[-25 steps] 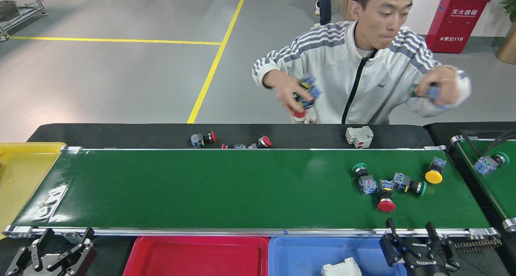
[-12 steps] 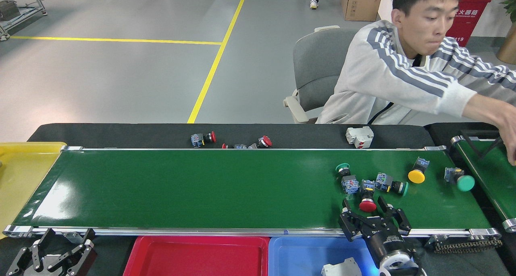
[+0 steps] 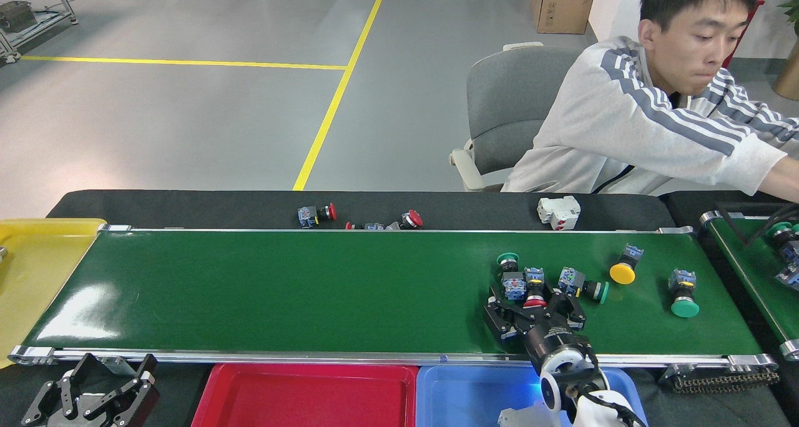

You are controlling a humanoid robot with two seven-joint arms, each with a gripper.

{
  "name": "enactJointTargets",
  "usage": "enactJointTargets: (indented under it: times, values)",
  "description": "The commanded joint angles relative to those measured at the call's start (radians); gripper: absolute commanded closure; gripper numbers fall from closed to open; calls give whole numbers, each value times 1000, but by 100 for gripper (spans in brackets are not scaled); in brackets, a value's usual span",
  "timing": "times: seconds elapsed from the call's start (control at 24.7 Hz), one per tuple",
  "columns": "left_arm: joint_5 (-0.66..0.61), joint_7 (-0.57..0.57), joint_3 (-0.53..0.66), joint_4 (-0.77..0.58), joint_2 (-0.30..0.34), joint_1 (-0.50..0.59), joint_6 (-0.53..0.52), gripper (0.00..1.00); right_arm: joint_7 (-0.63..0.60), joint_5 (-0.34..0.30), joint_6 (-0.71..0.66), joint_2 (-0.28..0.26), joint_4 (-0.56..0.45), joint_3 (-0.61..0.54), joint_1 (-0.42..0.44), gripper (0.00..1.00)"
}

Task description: Pick switch part from conveyor to tray

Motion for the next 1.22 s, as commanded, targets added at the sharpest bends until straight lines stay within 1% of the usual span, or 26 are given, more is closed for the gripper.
enactJointTargets:
  times: [0.0, 0.04, 0.08, 0.16, 0.2, 0.28, 0.45, 0.53, 0.61, 0.65, 0.69, 0.73, 0.77, 0.81, 1.01, 1.14, 1.18]
  values:
    - [-2, 3, 5, -7, 9, -13, 8, 0, -14, 16, -15, -3, -3, 27, -20, 47]
    - [-2, 3, 5, -5, 9, -13, 8, 0, -19, 31, -20, -9, -4, 40, -20, 59]
    - [-2, 3, 5, -7, 9, -14, 8, 0, -27, 37, -23, -14, -8, 47, -18, 68]
    - [-2, 3, 5, -5, 9, -17, 8, 0, -51, 40, -44, -14, -11, 50, -12, 83]
    - [-2, 3, 5, -7, 9, -17, 8, 0, -65, 42, -62, -15, -15, 50, -9, 87]
    - [-2, 3, 5, -7, 9, -19, 8, 0, -76, 43, -82, -15, -34, 51, 2, 87]
    - [-2, 3, 3, -7, 9, -19, 8, 0, -77, 45, -121, -17, -112, 76, 37, 87]
    - [-2, 3, 3, -7, 8, -19, 8, 0, -100, 45, -194, -20, -199, 136, 80, 87]
    - [-2, 3, 3, -7, 8, -19, 8, 0, -125, 47, -309, -52, -294, 191, 120, 87]
    - [-2, 3, 3, -7, 8, -19, 8, 0, -125, 47, -375, -72, -327, 215, 129, 85]
    - [-2, 3, 3, -7, 8, -19, 8, 0, -125, 47, -411, -75, -334, 240, 128, 77]
    - [-2, 3, 3, -7, 8, -19, 8, 0, -123, 50, -438, -68, -336, 281, 126, 52]
    - [-2, 3, -3, -7, 8, -25, 8, 0, -123, 66, -437, -54, -333, 318, 126, 12]
    - [-2, 3, -6, -5, 8, -28, 9, 0, -122, 77, -435, -45, -334, 334, 126, 0]
    - [-2, 3, -7, -4, 8, -33, 9, 0, -114, 85, -443, -38, -334, 372, 134, 0]
    - [-2, 3, -7, -4, 8, -34, 9, 0, -116, 82, -440, -35, -347, 364, 138, 0]
    - [-2, 3, -7, -4, 9, -36, 9, 0, -116, 77, -434, -35, -370, 352, 143, 0]
